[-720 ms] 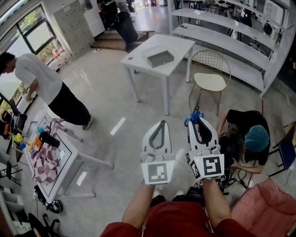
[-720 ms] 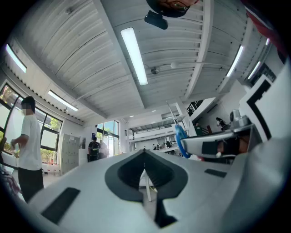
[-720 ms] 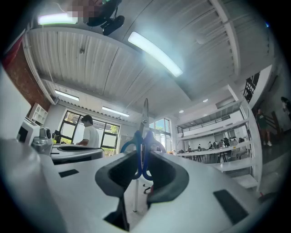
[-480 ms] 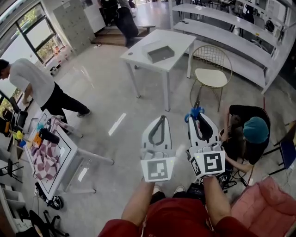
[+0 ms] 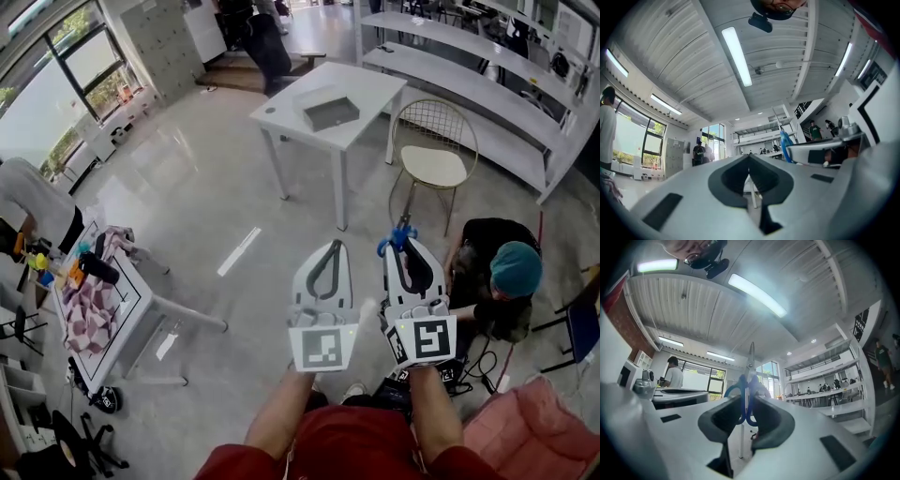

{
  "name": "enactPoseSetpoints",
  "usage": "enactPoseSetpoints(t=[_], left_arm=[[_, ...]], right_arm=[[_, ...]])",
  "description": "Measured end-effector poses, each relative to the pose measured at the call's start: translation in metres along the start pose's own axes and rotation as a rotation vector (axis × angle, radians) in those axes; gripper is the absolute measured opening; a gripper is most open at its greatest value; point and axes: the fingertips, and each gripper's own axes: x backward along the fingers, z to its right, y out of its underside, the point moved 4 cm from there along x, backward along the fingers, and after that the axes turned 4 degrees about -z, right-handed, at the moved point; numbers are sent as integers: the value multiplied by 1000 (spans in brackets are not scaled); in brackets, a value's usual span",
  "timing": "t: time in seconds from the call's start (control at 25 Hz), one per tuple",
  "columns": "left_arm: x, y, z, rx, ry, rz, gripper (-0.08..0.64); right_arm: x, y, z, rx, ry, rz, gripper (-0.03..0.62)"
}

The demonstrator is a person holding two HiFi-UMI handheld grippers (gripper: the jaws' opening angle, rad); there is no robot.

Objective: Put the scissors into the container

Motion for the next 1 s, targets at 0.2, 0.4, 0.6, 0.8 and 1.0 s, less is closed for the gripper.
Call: enactPoseSetpoints(t=[0.2,0.4,0.6,0.8,1.0], left_arm=[[-7,5,15,-7,-22,-17,9],[-19,9,18,-32,-26,-24,9],[-46,20,4,-31,-36,-16,9],[-86,29,-18,-7,-31,4,9],[-139,51,-62,42,-30,-13,9]], right_arm=[[3,6,17,-10,-31,-1,86],[-5,12,28,-29,-31,5,86],[-35,21,37,-40,-35,8,86],[-80,30,42,-26,-36,1,86],[-151,43,41,-12,-37,-23,86]])
